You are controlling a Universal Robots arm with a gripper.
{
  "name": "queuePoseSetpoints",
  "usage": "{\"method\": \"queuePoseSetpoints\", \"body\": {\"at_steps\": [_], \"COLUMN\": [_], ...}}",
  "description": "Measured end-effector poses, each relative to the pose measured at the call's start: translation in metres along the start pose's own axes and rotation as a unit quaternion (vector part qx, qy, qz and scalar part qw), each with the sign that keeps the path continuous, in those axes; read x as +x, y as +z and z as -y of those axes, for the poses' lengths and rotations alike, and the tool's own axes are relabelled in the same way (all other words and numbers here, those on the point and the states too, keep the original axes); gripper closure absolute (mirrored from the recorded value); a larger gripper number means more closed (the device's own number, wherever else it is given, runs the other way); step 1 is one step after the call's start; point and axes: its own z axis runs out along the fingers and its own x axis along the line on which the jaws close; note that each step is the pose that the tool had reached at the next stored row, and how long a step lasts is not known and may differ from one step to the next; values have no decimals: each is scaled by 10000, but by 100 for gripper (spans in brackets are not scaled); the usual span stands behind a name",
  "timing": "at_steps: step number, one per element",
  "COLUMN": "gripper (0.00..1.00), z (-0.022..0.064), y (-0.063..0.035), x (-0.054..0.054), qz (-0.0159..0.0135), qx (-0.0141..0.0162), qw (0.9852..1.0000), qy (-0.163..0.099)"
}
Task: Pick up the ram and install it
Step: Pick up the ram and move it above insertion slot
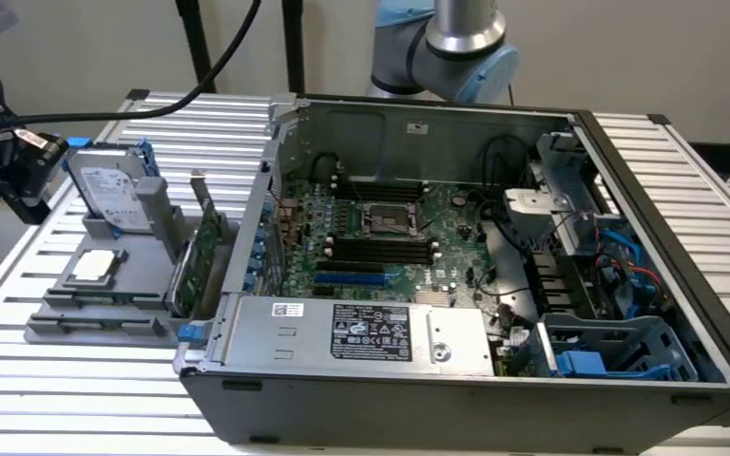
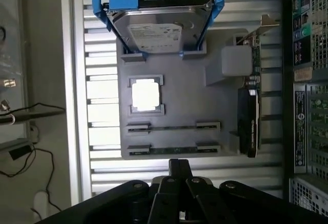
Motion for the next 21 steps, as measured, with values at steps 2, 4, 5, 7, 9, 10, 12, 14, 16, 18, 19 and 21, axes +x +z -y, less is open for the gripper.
{"method": "queuePoseSetpoints", "body": {"at_steps": [2, 4, 5, 7, 9, 10, 12, 14, 16, 18, 19, 21], "gripper": [100, 100, 100, 100, 100, 100, 100, 100, 100, 100, 100, 100], "z": [0, 0, 0, 0, 0, 0, -1, -1, -1, 0, 0, 1], "y": [1, 2, 1, 2, 1, 1, 2, 4, 15, 34, 43, 61], "x": [1, 1, 1, 1, 1, 1, -2, -17, -40, -43, -44, -44], "qz": [1, 1, 1, 1, 1, 1, 1, 1, -4, -11, -16, -25], "qx": [0, 0, 0, 0, 0, 0, -1, -1, 0, 1, 2, 4], "qw": [10000, 10000, 10000, 10000, 10000, 10000, 10000, 10000, 10000, 9998, 9996, 9989], "qy": [1, 0, 0, 0, 0, 0, 0, 0, -53, -207, -296, -476]}}
